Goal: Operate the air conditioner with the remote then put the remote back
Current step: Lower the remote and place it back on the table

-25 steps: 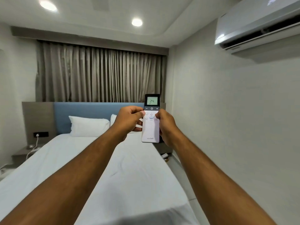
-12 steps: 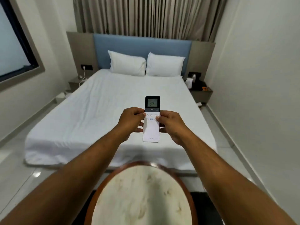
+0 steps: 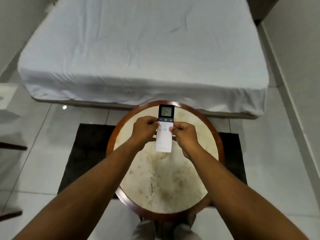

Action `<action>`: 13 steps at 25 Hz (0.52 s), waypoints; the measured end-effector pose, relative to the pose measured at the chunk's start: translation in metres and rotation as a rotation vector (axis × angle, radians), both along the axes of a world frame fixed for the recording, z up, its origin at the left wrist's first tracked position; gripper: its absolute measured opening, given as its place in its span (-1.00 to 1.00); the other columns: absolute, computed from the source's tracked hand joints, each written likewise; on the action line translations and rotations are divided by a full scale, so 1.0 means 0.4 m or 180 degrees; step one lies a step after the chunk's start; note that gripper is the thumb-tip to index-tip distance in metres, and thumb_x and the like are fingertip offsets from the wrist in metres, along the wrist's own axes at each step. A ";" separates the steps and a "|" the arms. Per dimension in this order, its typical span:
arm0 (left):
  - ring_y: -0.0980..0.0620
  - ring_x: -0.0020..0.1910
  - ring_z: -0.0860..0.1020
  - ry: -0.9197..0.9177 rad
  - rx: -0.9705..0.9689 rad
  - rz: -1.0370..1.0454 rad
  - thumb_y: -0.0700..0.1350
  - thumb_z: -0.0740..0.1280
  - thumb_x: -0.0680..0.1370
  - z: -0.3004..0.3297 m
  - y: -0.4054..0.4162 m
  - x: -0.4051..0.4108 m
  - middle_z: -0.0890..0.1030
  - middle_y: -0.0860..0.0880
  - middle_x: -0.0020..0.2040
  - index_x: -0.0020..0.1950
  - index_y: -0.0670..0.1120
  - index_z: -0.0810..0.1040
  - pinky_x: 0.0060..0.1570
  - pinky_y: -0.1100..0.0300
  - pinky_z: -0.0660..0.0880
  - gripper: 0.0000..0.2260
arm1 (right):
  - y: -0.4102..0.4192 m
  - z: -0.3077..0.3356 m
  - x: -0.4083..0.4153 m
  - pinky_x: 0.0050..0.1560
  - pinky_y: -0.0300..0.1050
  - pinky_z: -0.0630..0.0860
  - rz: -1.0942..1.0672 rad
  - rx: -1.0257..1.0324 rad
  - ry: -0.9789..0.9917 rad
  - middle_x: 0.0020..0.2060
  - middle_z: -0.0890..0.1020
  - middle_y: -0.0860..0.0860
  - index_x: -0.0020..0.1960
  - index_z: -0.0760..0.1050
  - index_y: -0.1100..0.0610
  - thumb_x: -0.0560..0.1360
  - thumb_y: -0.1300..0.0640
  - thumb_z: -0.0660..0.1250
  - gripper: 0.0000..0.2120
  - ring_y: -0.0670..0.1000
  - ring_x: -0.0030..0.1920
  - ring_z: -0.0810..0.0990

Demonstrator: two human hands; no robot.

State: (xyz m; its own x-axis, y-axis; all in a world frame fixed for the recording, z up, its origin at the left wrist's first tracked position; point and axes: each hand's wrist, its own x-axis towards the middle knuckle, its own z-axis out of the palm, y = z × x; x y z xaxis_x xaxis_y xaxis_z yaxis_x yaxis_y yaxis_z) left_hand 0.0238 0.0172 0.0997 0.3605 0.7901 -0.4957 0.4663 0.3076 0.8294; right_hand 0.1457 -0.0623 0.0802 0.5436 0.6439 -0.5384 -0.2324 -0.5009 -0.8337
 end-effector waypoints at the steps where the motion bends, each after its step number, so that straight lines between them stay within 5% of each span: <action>1: -0.02 -0.16 0.65 0.0094 -0.0076 0.0045 -0.19 0.26 0.57 -0.061 -0.014 -0.005 0.67 -0.04 -0.02 -0.05 0.02 0.59 -0.41 0.18 0.58 -0.85 | -0.010 -0.060 -0.011 0.03 0.14 0.63 -0.0025 -0.0162 -0.0010 -0.01 0.71 0.17 0.01 0.65 0.20 0.51 0.37 0.30 -0.80 0.19 -0.03 0.68; 8: -0.05 -0.15 0.66 0.0483 -0.0589 0.0265 -0.21 0.28 0.55 -0.411 -0.105 -0.048 0.68 -0.09 0.00 -0.04 0.00 0.62 -0.37 0.10 0.61 -0.84 | -0.092 -0.378 -0.074 -0.19 -0.14 0.54 0.0046 -0.0897 -0.0167 -0.06 0.71 0.11 0.01 0.66 0.19 0.50 0.30 0.33 -0.84 0.06 -0.15 0.64; 13: -0.06 -0.07 0.65 0.0758 -0.0345 0.0106 -0.15 0.29 0.53 -0.522 -0.141 -0.055 0.69 -0.06 -0.01 0.05 -0.04 0.65 -0.07 -0.11 0.62 -0.82 | -0.114 -0.469 -0.091 -0.03 -0.01 0.60 0.0276 -0.1129 -0.0482 -0.01 0.71 0.12 0.07 0.66 0.21 0.51 0.27 0.33 -0.81 0.08 -0.08 0.66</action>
State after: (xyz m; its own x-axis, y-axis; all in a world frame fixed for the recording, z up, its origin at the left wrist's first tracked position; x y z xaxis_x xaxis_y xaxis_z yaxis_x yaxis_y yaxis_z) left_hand 0.0016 -0.0393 -0.1093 0.1981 0.7374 -0.6458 0.6326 0.4071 0.6588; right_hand 0.1093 -0.1081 -0.1076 0.5857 0.4793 -0.6536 -0.0643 -0.7764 -0.6269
